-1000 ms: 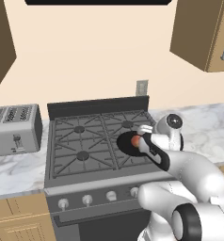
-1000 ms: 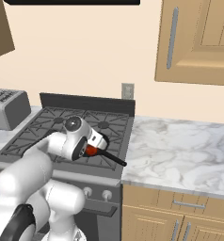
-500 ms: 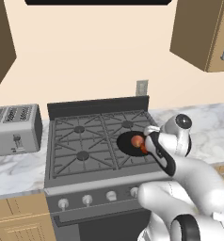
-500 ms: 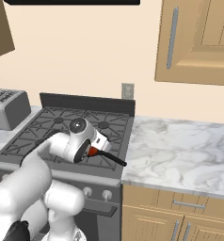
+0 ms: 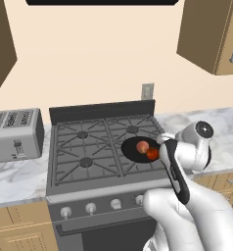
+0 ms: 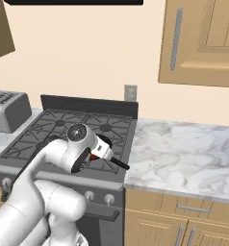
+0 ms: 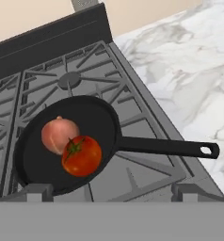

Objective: Place the pan on the front right burner on the stove. Then place the tomato and the onion in the pan and turn on the front right burner.

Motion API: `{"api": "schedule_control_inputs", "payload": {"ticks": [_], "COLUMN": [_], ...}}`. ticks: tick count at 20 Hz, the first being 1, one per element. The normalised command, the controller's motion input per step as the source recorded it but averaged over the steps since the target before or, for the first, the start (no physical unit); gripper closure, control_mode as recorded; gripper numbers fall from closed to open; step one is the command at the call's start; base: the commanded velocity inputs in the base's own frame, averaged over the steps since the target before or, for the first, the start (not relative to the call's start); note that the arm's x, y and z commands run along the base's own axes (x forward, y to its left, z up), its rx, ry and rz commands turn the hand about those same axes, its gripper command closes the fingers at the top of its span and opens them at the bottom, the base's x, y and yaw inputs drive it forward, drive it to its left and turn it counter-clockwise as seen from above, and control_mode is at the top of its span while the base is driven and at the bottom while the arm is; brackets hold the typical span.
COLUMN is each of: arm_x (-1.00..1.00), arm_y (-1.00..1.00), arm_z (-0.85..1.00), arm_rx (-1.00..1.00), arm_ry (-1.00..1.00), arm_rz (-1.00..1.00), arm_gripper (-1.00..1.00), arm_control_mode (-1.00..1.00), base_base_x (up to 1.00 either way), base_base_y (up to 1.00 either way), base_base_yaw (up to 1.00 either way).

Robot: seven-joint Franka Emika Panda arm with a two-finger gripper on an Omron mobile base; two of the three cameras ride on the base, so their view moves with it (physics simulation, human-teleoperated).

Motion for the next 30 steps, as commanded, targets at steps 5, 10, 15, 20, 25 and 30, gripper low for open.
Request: {"api": "schedule_control_inputs", "payload": {"ticks": [5,10,15,20,25,30], "arm_x": [-0.46,-0.39,-0.63,-0.38,-0.49,-0.34], "arm_y": [0.00,0.00,0.00,0.00,0.00,0.00], "arm_z": [0.08,0.01,0.01,0.00,0.00,0.00], "arm_rx": [0.00,0.00,0.00,0.00,0.00,0.00], "arm_ry": [-0.10,-0.10,-0.11,-0.02,-0.09,-0.04], "arm_rz": [0.00,0.00,0.00,0.00,0.00,-0.01], "arm_gripper": [-1.00,-1.00,-1.00,-1.00,-1.00,-1.00], "arm_control_mode": [-1.00,-1.00,-1.00,-1.00,-1.00,-1.00], "base_base_x": [0.00,0.00,0.00,0.00,0.00,0.00], "base_base_y": [0.00,0.00,0.00,0.00,0.00,0.00], "base_base_yaw": [0.00,0.00,0.00,0.00,0.00,0.00]}}
